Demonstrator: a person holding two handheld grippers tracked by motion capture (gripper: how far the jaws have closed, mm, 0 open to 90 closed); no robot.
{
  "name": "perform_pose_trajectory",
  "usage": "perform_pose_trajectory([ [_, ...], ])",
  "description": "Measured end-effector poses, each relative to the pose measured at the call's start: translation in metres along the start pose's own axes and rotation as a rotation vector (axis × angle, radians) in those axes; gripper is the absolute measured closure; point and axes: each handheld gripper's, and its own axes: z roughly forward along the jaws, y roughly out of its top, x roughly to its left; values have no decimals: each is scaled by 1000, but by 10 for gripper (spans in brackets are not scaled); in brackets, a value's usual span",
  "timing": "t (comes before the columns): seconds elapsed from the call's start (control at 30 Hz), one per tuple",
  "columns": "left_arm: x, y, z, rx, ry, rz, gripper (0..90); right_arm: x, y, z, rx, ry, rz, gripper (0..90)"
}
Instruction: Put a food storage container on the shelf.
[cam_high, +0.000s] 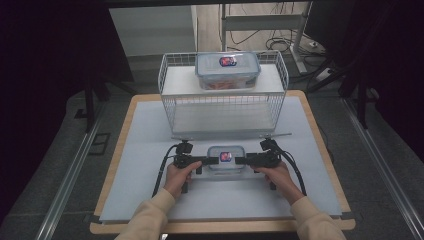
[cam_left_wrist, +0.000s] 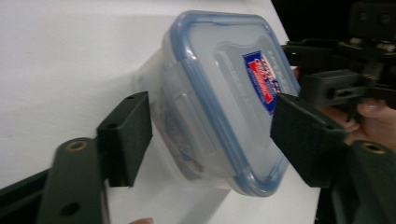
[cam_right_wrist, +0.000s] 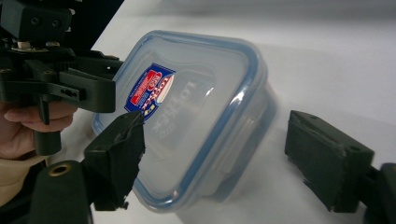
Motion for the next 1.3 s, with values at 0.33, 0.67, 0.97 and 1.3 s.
perform_pose_trajectory([
  [0.33,-9,-5,-7,-29,25,48,420,3,-3,-6,-2,38,29,412],
  [0.67,-20,-22,-15,-89,38,115,480,11,-16,-17,-47,40,-43,489],
  [0.97,-30,-31,-18,-111,66,173,493,19,-25,-24,-71,33,-98,514],
  [1.3,-30,-31,-20,-113,70,172,495,20,-25,-23,-79,38,-90,517],
])
